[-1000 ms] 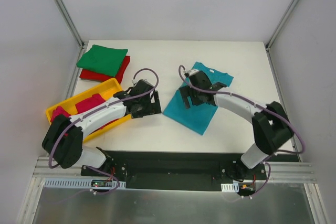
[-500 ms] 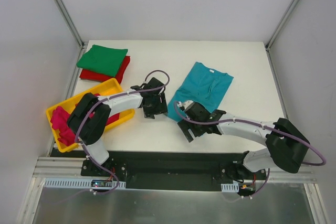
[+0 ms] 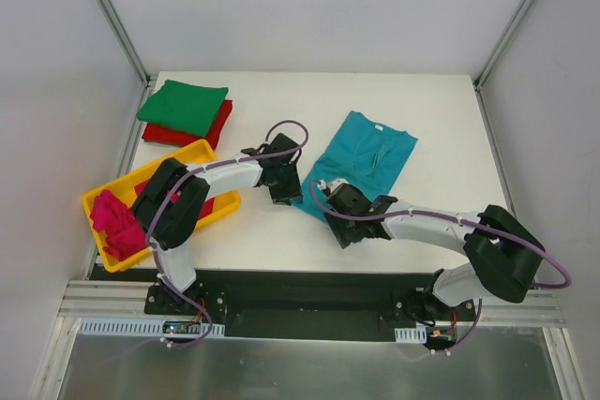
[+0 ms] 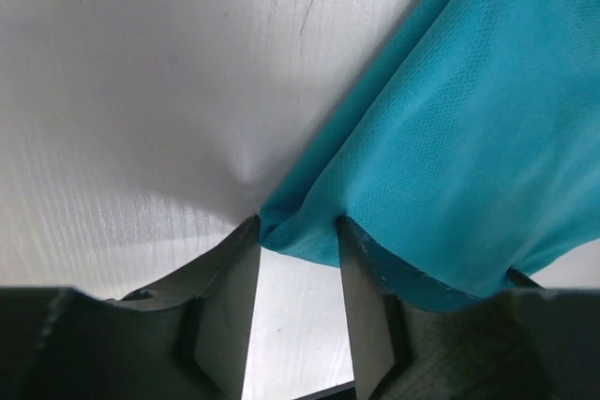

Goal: Fold and stack the t-shirts
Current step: Grab one side of the 2/3 rectangular tshirt with both arms, then fold the long partially folded tshirt into a neat square, then put the neatly folded tshirt into the corner of the board with the left arm

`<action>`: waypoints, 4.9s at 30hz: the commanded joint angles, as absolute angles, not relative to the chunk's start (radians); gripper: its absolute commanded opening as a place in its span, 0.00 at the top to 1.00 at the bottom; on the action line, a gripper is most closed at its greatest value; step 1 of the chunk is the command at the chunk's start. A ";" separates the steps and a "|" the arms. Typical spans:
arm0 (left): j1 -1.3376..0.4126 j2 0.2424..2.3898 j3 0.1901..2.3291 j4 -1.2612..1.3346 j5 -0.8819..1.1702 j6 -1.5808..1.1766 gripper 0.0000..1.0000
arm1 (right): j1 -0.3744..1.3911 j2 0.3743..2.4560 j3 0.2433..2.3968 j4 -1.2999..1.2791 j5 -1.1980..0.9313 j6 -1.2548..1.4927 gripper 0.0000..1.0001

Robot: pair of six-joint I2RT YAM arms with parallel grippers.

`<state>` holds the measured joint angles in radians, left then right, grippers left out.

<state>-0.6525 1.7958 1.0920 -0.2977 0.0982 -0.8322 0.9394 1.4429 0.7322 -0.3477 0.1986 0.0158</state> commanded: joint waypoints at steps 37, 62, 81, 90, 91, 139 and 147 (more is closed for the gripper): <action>-0.646 0.824 0.785 -0.535 -0.163 -0.876 1.00 | 1.198 1.191 0.871 -0.265 -0.450 0.313 1.00; -0.736 1.682 1.419 -0.442 -0.092 -0.762 1.00 | 0.586 0.856 0.683 -0.620 -0.242 0.224 1.00; -0.738 2.045 1.823 -0.439 -0.113 -0.655 0.01 | 0.407 1.151 0.888 -0.673 0.508 0.179 0.30; -0.739 1.927 1.576 -0.396 0.085 -0.453 0.01 | 0.410 0.865 0.620 -0.428 -0.214 0.192 0.04; -0.739 1.934 1.565 -0.396 0.119 -0.404 0.01 | 0.408 0.853 0.602 -0.408 -0.272 0.202 0.04; -0.792 1.988 1.451 -0.528 -0.492 -0.462 1.00 | 0.407 0.566 0.516 -0.546 0.145 0.087 0.04; -0.658 1.965 1.528 -0.529 -0.817 -0.251 1.00 | 0.403 0.390 0.465 -0.531 0.226 0.103 0.04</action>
